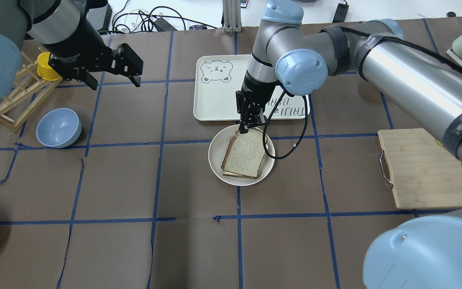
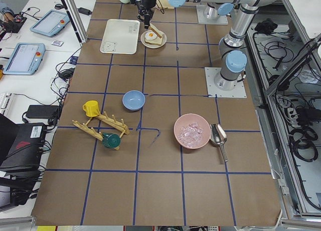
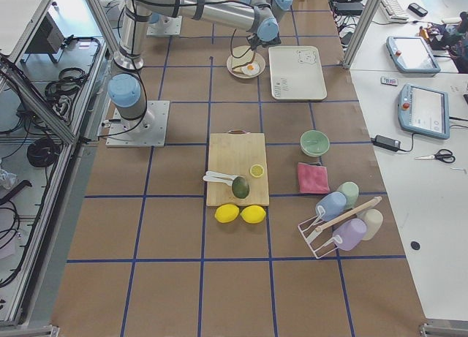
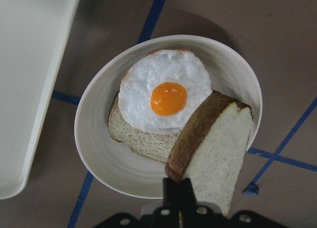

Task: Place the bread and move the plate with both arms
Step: 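Lower the bread onto the fried egg and open the right gripper, then raise the right gripper away while the left gripper moves toward the plate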

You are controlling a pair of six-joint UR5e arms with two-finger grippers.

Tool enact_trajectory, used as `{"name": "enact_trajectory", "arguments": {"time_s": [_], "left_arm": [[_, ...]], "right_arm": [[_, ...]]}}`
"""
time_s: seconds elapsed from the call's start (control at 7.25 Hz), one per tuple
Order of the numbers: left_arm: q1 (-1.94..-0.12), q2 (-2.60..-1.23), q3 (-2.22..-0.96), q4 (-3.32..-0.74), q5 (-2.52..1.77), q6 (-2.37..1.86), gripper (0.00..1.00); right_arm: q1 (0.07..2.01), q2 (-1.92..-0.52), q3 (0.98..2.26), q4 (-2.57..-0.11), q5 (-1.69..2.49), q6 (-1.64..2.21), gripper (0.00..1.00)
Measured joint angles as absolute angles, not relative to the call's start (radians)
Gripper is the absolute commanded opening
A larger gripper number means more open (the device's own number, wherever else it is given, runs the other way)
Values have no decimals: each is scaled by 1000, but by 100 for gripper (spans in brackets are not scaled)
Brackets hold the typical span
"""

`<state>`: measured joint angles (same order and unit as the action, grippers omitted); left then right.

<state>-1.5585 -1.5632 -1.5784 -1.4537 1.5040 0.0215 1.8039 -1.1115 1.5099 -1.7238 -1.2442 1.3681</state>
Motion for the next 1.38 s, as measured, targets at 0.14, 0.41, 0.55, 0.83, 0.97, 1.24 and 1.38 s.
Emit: {"name": "enact_trajectory", "arguments": {"time_s": [0.14, 0.41, 0.55, 0.83, 0.97, 1.24, 1.38], "left_arm": [[-1559, -1563, -1578, -1454, 1505, 21, 100], [-1559, -1563, -1578, -1454, 1505, 21, 100], [-1559, -1563, -1579, -1454, 1505, 21, 100], [-1559, -1563, -1579, -1454, 1505, 21, 100], [-1559, -1563, -1579, -1454, 1505, 21, 100], [-1559, -1563, -1579, -1454, 1504, 21, 100], [-1559, -1563, -1579, -1454, 1504, 21, 100]], "right_arm": [[1804, -1109, 1516, -1730, -1246, 1364, 24], [1803, -1108, 1507, -1759, -1258, 1331, 24], [1803, -1107, 1498, -1767, -1262, 1318, 24], [1802, -1097, 1482, -1781, -1264, 1309, 50], [1802, -1094, 1482, -1795, -1264, 1307, 51], [1797, -1103, 1479, -1804, -1292, 1252, 79], [1785, -1124, 1480, -1800, -1344, 1167, 100]]}}
